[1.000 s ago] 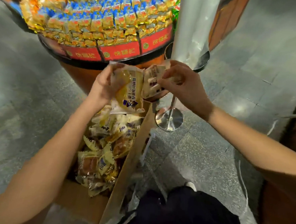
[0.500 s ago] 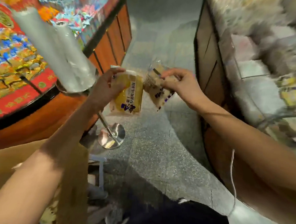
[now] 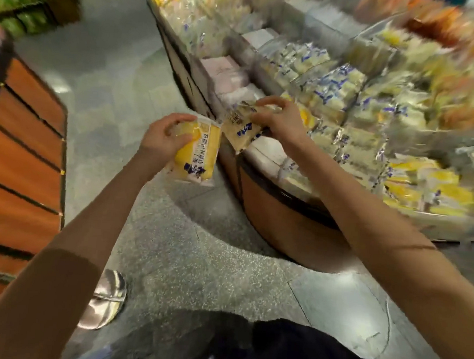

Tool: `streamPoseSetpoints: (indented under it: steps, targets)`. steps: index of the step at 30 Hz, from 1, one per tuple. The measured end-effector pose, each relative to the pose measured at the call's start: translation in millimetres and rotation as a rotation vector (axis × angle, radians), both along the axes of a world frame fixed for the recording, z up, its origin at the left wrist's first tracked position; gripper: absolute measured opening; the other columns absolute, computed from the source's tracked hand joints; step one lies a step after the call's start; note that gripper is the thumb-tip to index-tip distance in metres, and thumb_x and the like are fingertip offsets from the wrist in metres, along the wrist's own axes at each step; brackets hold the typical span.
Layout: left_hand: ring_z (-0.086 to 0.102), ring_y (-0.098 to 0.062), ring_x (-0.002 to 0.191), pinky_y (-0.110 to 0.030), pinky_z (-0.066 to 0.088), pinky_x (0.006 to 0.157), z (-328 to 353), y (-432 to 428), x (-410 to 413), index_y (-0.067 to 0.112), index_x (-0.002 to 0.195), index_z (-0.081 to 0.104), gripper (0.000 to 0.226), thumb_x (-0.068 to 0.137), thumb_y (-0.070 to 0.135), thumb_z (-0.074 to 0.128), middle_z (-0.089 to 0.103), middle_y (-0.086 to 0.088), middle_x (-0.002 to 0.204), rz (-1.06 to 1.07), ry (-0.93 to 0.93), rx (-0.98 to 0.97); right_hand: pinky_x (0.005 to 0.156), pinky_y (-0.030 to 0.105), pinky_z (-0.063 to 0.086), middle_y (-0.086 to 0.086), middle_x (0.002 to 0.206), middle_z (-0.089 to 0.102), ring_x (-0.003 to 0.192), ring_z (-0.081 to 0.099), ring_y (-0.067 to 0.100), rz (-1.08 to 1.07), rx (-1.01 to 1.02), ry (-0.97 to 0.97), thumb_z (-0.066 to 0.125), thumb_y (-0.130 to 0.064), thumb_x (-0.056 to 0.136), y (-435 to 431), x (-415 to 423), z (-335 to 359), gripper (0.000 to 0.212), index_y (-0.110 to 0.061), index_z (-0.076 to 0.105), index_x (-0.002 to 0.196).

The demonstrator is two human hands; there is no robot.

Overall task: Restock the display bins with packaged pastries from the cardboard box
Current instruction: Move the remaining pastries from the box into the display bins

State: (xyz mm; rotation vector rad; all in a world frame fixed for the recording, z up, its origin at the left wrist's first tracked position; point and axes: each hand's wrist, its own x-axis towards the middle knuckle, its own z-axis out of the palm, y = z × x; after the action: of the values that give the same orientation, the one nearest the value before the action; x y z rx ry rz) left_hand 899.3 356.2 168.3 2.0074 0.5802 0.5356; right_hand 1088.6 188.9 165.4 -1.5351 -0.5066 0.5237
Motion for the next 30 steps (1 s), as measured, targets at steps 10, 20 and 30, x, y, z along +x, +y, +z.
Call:
streamPoseSetpoints:
  steps: [10, 20, 30]
  targets:
    - [0.056, 0.001, 0.090, -0.009, 0.049, 0.076, -7.7, -25.5, 166.1, 0.024, 0.116, 0.063, 0.033, 0.090, 0.004, 0.065, 0.058, 0.011, 0.108, -0.257, 0.082, 0.009, 0.082, 0.047, 0.057, 0.015, 0.090, 0.062, 0.081, 0.063, 0.028, -0.077, -0.156, -0.020, 0.076, 0.001, 0.076, -64.1, 112.1, -17.2, 0.024, -0.010, 0.059, 0.089]
    - [0.059, 0.008, 0.086, -0.008, 0.049, 0.075, -34.8, -1.8, 299.7, 0.016, 0.121, 0.064, 0.032, 0.090, 0.005, 0.066, 0.061, 0.011, 0.106, -0.471, 0.130, -0.011, 0.071, 0.030, 0.060, 0.009, 0.112, 0.061, 0.078, 0.066, 0.013, -0.339, -0.263, -0.054, 0.076, 0.000, 0.076, -78.4, 198.8, -37.6, 0.068, -0.010, 0.046, 0.136]
    - [0.058, -0.005, 0.099, -0.011, 0.050, 0.073, -69.0, 17.4, 405.0, 0.029, 0.114, 0.064, 0.031, 0.090, 0.010, 0.068, 0.061, 0.005, 0.116, -0.749, 0.288, -0.025, 0.078, 0.027, 0.050, 0.001, 0.114, 0.062, 0.100, 0.062, 0.017, -0.359, -0.429, -0.136, 0.073, -0.028, 0.087, -115.2, 265.9, -63.8, 0.044, -0.020, 0.058, 0.127]
